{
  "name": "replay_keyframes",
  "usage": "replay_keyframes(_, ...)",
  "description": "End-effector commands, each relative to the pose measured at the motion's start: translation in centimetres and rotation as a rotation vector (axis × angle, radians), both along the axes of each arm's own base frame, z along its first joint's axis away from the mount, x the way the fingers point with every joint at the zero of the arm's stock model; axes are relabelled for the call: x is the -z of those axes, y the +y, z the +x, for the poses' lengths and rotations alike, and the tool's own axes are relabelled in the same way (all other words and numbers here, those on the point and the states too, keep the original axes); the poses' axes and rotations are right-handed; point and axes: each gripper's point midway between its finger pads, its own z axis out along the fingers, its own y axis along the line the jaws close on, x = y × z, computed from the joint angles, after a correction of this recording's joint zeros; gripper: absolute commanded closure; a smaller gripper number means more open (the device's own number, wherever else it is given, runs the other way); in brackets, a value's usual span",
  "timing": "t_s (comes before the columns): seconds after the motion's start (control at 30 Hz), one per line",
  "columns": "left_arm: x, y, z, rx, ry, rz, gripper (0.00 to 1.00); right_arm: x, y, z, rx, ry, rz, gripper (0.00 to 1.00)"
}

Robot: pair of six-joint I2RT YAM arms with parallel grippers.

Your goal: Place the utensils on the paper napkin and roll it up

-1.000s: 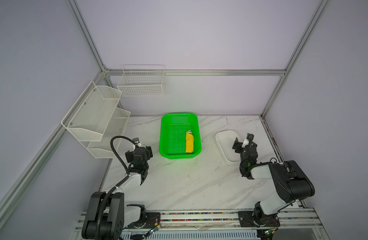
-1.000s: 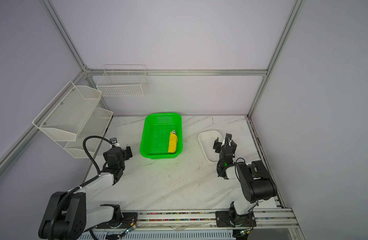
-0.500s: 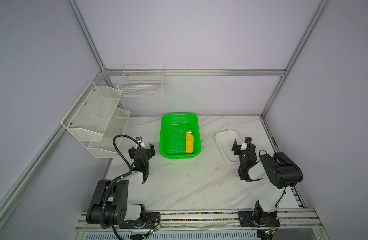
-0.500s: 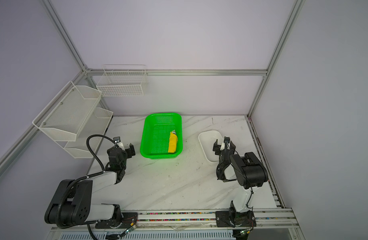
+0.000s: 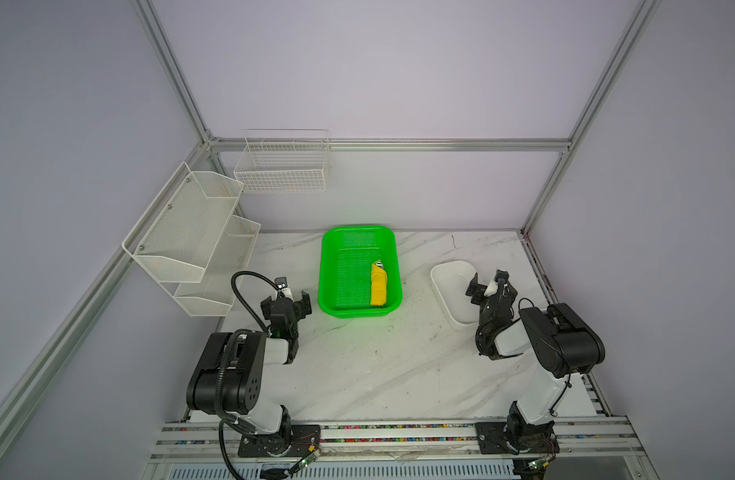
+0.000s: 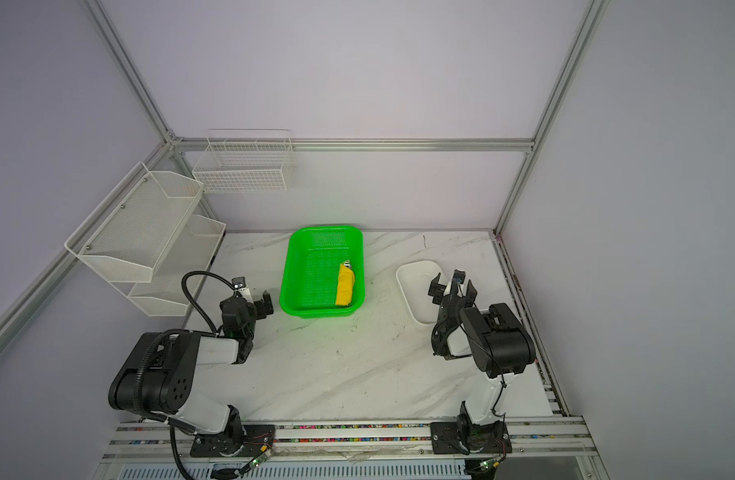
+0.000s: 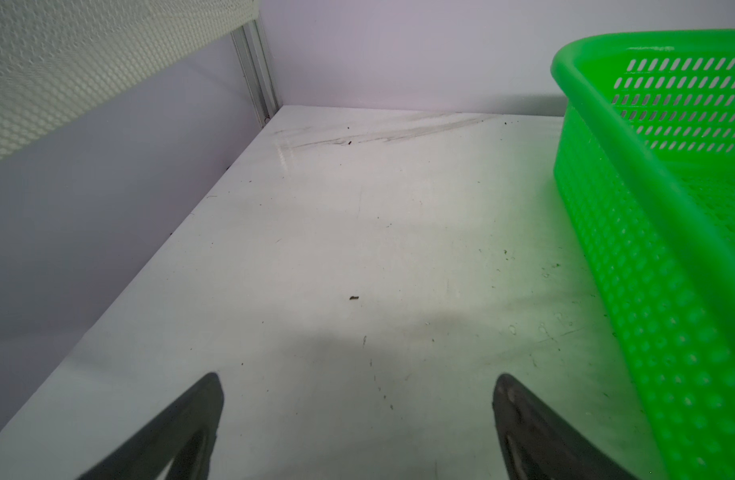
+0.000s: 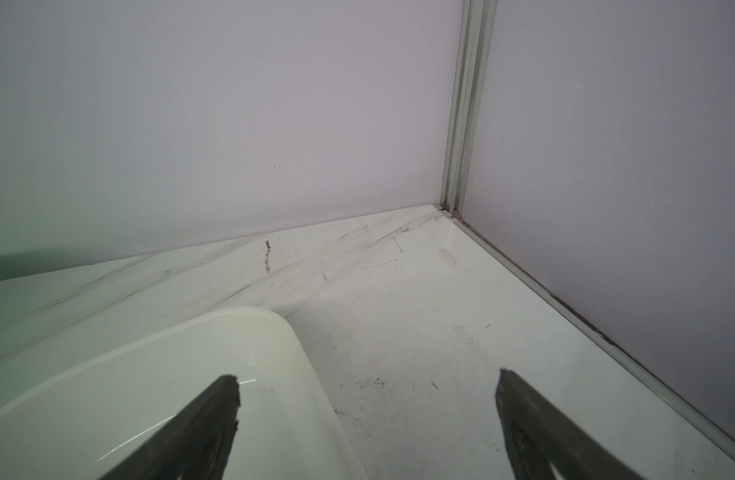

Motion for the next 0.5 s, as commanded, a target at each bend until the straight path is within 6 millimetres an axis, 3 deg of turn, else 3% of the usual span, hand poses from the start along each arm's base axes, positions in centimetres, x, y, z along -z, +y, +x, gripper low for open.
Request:
replay_keyframes(0.0, -1.7, -0.1, -0.3, 0.019, -0.108, 0.008, 0.00, -0.9, -0.5, 0.1, 0.026, -0.034, 0.010, 0.03)
replay_keyframes(0.23, -2.0, 0.4, -1.3, -0.005, -0.148, -0.006, 0.03, -0.8, -0.5, 0.1, 0.025, -0.032, 0.009, 0.03)
replay_keyframes(0.3, -2.2, -0.1, -1.1, 0.027, -0.161, 0.003, 0.03, -0.8, -0.5, 0.1, 0.025, -0.032, 0.009, 0.03)
replay_keyframes(0.4, -1.8, 1.3, -0.7, -0.069, -0.116, -0.015, 0.00, -0.8, -0.5, 0.1, 0.026, -0.032, 0.009, 0.03)
replay_keyframes(0.47, -1.6, 1.2, -0.5, -0.066, -0.093, -0.015, 0.00, -0.9, -0.4, 0.1, 0.024, -0.033, 0.010, 0.03)
